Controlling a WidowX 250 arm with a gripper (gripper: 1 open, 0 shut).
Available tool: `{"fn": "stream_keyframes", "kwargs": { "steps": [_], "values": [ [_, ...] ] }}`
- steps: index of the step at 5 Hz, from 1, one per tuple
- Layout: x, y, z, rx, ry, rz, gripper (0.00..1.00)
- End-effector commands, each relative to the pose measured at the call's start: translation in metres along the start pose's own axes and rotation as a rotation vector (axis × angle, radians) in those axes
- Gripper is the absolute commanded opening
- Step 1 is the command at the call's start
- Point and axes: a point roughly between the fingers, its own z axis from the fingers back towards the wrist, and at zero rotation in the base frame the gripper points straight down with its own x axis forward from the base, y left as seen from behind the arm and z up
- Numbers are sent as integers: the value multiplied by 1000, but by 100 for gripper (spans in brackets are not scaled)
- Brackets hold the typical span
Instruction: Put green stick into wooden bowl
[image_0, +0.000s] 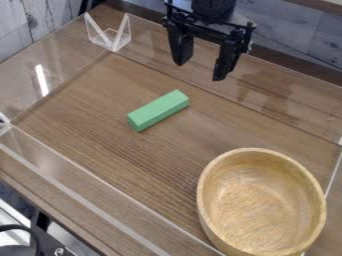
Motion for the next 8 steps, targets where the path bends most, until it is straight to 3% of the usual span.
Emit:
{"fn": "stream_keyframes", "kwargs": {
  "steps": [1,2,4,6,8],
  "values": [
    [-4,8,-8,6,19,-99,100],
    [-17,24,-22,34,53,-253,100],
    [-23,50,-37,77,34,-579,100],
    [-16,56,-52,117,-10,-644,100],
    [-10,61,-68,138,-30,-658,100]
  ]
}}
